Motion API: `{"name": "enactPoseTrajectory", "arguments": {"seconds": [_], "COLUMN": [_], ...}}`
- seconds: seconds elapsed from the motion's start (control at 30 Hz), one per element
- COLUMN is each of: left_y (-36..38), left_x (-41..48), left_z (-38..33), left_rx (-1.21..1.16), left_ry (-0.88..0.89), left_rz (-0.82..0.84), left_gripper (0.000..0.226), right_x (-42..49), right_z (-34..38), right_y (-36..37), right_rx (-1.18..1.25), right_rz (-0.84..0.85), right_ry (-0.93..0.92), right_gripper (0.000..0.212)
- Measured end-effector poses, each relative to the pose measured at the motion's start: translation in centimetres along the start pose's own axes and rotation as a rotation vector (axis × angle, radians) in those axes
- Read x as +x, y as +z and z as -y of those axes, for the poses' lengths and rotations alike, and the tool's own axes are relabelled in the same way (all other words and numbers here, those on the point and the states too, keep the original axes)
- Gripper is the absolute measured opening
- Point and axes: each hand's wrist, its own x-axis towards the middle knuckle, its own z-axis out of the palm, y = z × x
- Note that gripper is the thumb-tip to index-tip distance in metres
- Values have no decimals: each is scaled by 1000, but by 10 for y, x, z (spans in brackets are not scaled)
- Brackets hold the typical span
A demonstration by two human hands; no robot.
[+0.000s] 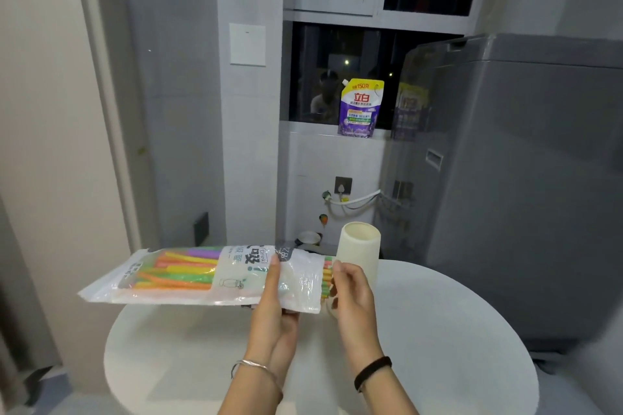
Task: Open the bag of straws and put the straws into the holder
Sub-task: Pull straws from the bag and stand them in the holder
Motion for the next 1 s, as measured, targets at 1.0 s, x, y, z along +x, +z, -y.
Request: {"name": "enactPoseTrajectory", "arguments": {"seconds": [1.0], "left_y": [14], "left_x": [-3], "left_z": [17], "left_rx": [-147], "left_ry": [-54], "left_rz": [-112], "left_gripper": [52], "right_x": [13], "right_z": [16], "right_y": [-24], "right_rx": [116], "right_rz": [38], "right_ry": [2], "right_gripper": [7]}}
